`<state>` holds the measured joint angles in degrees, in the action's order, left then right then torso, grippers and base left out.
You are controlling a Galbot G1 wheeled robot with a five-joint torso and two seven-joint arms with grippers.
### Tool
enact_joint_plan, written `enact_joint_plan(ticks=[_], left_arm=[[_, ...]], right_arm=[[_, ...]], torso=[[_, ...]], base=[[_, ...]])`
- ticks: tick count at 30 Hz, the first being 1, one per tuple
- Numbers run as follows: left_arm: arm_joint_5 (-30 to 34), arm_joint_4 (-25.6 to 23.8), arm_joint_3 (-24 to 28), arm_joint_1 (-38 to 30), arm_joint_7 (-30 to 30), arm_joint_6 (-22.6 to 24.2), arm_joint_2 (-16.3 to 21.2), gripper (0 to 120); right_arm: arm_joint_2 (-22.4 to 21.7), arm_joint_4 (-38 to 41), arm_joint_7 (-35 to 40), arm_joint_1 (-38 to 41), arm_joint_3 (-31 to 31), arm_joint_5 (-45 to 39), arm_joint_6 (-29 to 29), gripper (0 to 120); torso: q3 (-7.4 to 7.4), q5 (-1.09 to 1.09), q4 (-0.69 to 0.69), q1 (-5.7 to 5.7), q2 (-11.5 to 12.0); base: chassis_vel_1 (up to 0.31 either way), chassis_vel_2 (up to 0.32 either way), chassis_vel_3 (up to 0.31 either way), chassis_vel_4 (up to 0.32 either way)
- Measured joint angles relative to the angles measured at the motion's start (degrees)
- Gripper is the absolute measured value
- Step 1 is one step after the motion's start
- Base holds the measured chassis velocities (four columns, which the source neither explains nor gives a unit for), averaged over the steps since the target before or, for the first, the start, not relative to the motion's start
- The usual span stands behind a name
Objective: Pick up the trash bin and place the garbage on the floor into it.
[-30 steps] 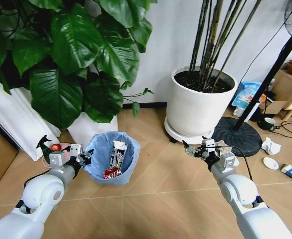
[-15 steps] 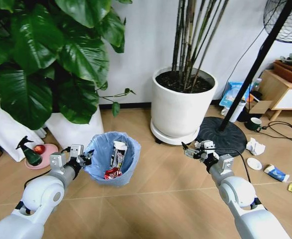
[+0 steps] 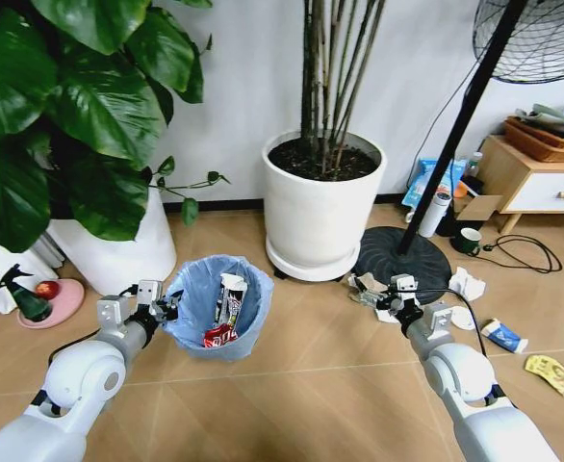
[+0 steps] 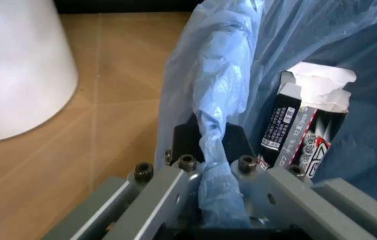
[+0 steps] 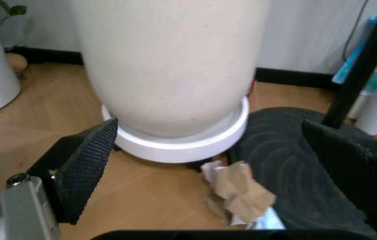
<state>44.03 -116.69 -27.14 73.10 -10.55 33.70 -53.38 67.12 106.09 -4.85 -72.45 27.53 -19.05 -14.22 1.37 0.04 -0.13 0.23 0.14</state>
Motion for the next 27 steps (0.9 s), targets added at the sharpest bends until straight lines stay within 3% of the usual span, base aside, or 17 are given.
enact_joint_plan(ticks=[11,27], left_arm=[[-0.1,0.2,0.0,0.2,-0.1,-0.1,-0.7,0],[-0.8,0.9,0.2,0.2,0.0,-0.4,-1.3,0]], right_arm=[[0.9,-0.3,0.0,-0.6,0.4,1.0,0.1,100],[1.9,-1.4,-1.1,-1.7,2.0,3.6,2.0,100]], torso=[[0.00,0.01,-0.01,0.00,0.0],[0.00,0.02,0.00,0.00,0.0]], base=[[-0.149,-0.148,0.151,0.155],[-0.004,0.000,-0.001,-0.003]])
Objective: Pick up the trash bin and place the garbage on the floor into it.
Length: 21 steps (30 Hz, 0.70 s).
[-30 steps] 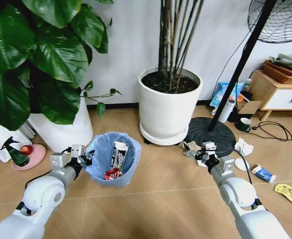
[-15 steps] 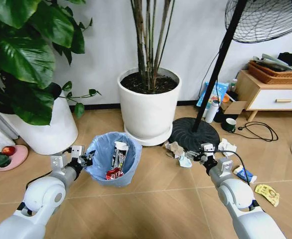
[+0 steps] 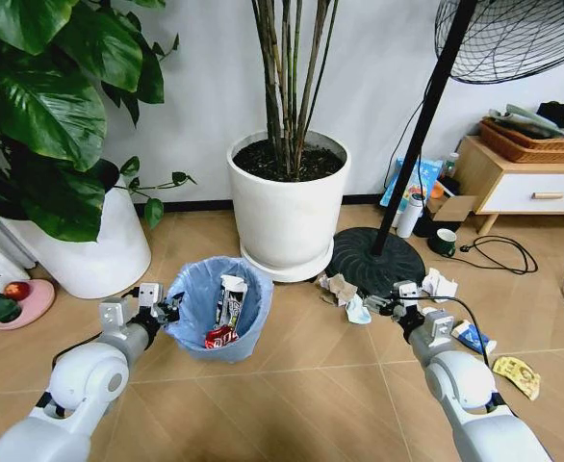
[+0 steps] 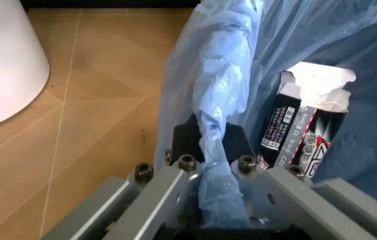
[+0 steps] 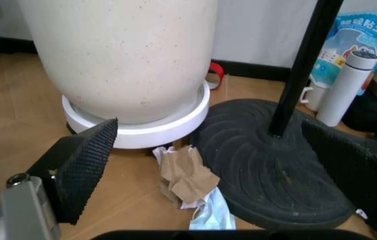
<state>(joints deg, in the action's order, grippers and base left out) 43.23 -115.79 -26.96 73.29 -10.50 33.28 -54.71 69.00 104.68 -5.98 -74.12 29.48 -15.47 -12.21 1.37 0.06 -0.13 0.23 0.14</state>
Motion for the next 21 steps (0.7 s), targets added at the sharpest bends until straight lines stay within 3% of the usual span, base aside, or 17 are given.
enact_joint_plan(ticks=[21], left_arm=[[0.0,0.1,0.0,0.0,0.0,-0.1,0.0,0]], right_arm=[[0.7,-1.2,-0.9,-0.1,-0.2,1.0,0.6,100]], torso=[[0.00,0.01,0.00,0.01,0.0]], base=[[-0.071,0.066,0.071,-0.066]])
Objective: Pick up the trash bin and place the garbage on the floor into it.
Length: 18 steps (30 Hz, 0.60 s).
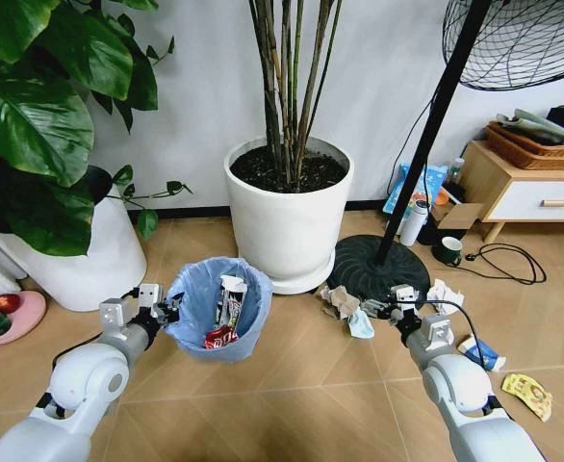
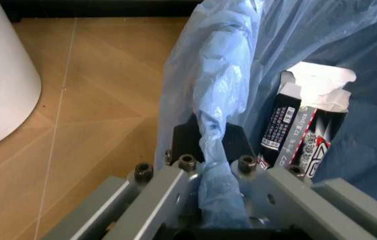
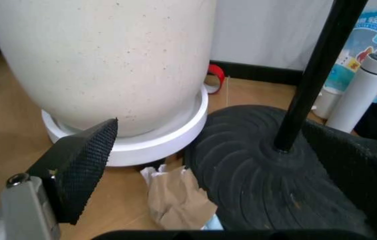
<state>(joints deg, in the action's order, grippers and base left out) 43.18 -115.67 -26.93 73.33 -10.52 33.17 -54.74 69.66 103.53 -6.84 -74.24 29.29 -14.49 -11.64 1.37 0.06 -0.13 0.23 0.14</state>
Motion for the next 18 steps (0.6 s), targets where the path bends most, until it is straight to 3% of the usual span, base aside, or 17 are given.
enact_joint_plan(ticks=[18], left_arm=[[-0.2,0.1,0.2,0.5,-0.4,-0.5,-0.2,0]], right_arm=[[2.2,-21.9,-2.5,6.0,-1.7,0.6,3.5,100]], torso=[[0.00,0.00,0.00,0.00,0.0]], base=[[-0.013,0.018,0.020,-0.016]])
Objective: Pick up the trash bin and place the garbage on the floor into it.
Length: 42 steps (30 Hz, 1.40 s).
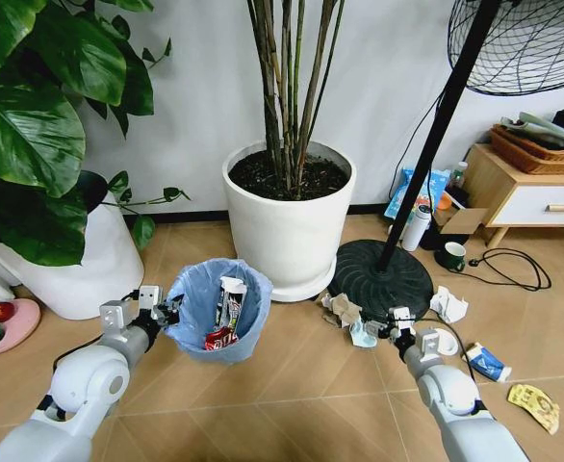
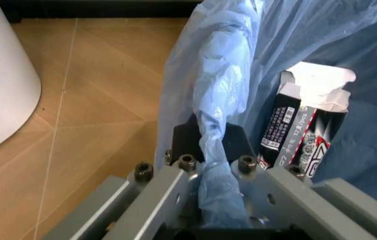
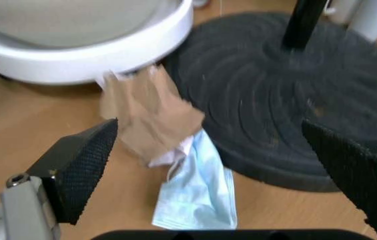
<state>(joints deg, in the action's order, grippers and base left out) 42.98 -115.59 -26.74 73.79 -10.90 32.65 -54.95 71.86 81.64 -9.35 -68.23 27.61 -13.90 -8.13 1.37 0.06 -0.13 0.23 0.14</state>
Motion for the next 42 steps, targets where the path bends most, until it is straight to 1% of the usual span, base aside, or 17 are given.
enact_joint_plan(ticks=[1,3,4,6,7,10,11,15,27,30,38,40,42], left_arm=[[0.0,0.0,0.0,0.0,0.0,0.0,0.1,0],[0.1,-0.1,0.0,0.0,0.0,0.0,0.2,0],[0.1,-0.2,0.0,0.1,-0.1,-0.1,0.4,0],[0.2,-0.3,0.0,0.2,-0.1,-0.2,0.6,0],[0.2,-0.3,0.0,0.2,-0.1,-0.2,0.6,0],[0.3,-0.4,0.0,0.3,-0.2,-0.3,0.8,0],[0.3,-0.4,0.0,0.3,-0.2,-0.3,0.8,0],[0.3,-0.5,0.0,0.4,-0.3,-0.6,0.8,0],[0.5,-0.1,0.1,-0.1,-0.3,-0.8,1.1,0],[0.6,-0.1,0.2,-0.2,-0.3,-0.9,1.0,0],[0.6,0.0,0.1,-0.2,-0.3,-0.9,1.0,0],[0.6,0.1,0.1,-0.3,-0.3,-0.9,1.0,0],[0.6,0.1,0.1,-0.4,-0.3,-0.9,1.0,0]], right_arm=[[0.3,-1.9,0.0,0.9,-0.3,0.5,0.4,100],[0.5,-2.7,0.0,1.3,-0.4,0.8,0.7,100],[1.1,-5.7,-0.1,2.9,-0.9,1.7,1.4,100],[1.7,-8.9,-0.2,4.5,-1.4,2.4,1.9,100],[1.7,-8.9,-0.2,4.5,-1.4,2.4,1.9,100],[2.7,-14.3,-0.2,7.0,-2.3,3.4,2.6,100],[2.7,-14.3,-0.2,7.0,-2.3,3.4,2.6,100],[4.0,-19.8,-0.4,9.9,-2.7,4.3,3.5,100],[5.9,-27.8,-1.2,14.5,-2.6,5.5,4.2,100],[7.0,-32.5,-1.3,17.4,-1.9,6.8,5.6,100],[8.0,-36.5,-1.7,19.6,-1.1,8.0,6.1,100],[8.1,-36.9,-1.8,19.7,-1.0,8.3,6.1,100],[8.3,-37.9,-2.1,20.2,-0.5,8.6,6.3,94]], torso=[[0.00,0.01,0.00,0.00,0.0],[0.00,0.00,0.00,0.00,0.0],[0.00,-0.02,0.01,0.00,0.0],[0.00,0.00,0.01,0.00,0.0],[0.00,0.00,0.01,0.00,0.0],[0.00,0.00,0.01,0.00,0.0],[0.00,0.00,0.01,0.00,0.0],[0.00,-0.01,0.00,0.00,0.0],[0.00,-0.01,0.00,0.00,0.0],[0.00,-0.01,0.01,0.00,0.0],[0.00,-0.01,0.00,0.00,0.0],[0.00,-0.01,0.00,0.00,0.0],[0.00,-0.01,0.00,0.00,0.0]], base=[[0.000,0.000,0.000,0.000],[0.000,0.000,0.000,0.000],[0.000,0.000,0.000,0.000],[0.000,0.000,0.000,0.000],[0.000,0.000,0.000,0.000],[0.000,0.000,0.000,0.000],[0.000,0.000,0.000,0.000],[0.000,0.000,0.000,0.000],[0.000,0.000,0.000,0.000],[0.000,0.000,0.000,0.000],[0.000,0.000,0.000,0.000],[0.000,0.000,0.000,0.000],[0.000,0.000,0.000,0.000]])
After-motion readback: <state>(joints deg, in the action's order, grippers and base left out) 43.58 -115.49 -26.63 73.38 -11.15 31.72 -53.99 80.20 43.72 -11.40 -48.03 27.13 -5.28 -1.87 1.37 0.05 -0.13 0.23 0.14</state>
